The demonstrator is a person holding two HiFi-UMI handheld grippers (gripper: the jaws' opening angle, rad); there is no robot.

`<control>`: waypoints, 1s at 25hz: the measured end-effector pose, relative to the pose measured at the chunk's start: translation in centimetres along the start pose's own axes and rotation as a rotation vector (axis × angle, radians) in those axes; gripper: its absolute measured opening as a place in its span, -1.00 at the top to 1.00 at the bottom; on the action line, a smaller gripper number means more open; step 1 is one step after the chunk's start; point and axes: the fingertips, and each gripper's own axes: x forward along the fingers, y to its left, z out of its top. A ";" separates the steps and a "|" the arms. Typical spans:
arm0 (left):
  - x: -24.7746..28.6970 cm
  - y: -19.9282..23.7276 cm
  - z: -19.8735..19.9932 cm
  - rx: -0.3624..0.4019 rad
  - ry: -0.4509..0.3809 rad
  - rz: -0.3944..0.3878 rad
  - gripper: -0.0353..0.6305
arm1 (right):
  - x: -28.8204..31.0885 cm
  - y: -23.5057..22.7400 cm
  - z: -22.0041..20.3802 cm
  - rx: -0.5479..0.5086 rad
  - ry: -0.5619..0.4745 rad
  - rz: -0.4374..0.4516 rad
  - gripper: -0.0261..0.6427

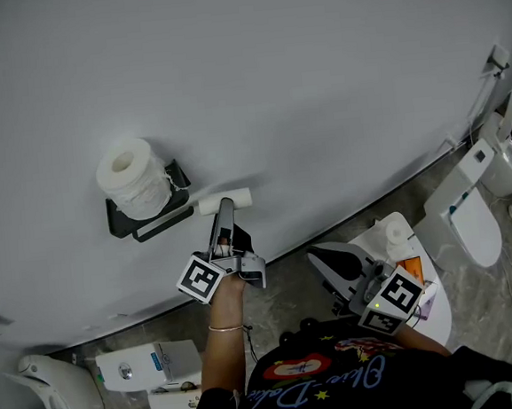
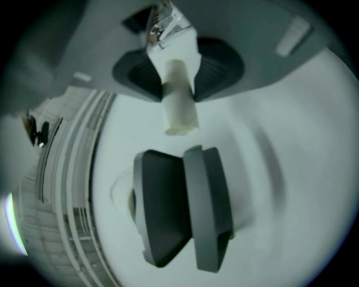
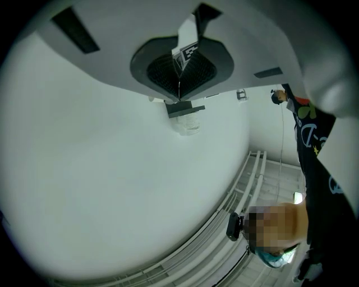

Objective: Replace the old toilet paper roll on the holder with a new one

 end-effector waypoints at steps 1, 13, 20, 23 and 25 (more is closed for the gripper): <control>-0.2 -0.3 -0.7 0.029 0.021 0.008 0.36 | -0.2 -0.1 0.0 0.003 -0.003 -0.003 0.89; -8.2 -3.7 -0.7 0.671 0.175 0.170 0.36 | 2.3 1.0 0.0 0.052 -0.024 0.082 0.89; -13.8 -4.3 0.8 1.040 0.235 0.340 0.36 | 4.9 2.2 -0.1 0.050 -0.022 0.158 0.89; -15.0 -4.1 1.2 1.035 0.223 0.371 0.36 | 5.5 2.1 -0.9 0.032 0.008 0.167 0.89; -15.3 -3.9 1.5 1.030 0.214 0.378 0.37 | 5.8 2.2 -1.3 0.022 0.021 0.176 0.89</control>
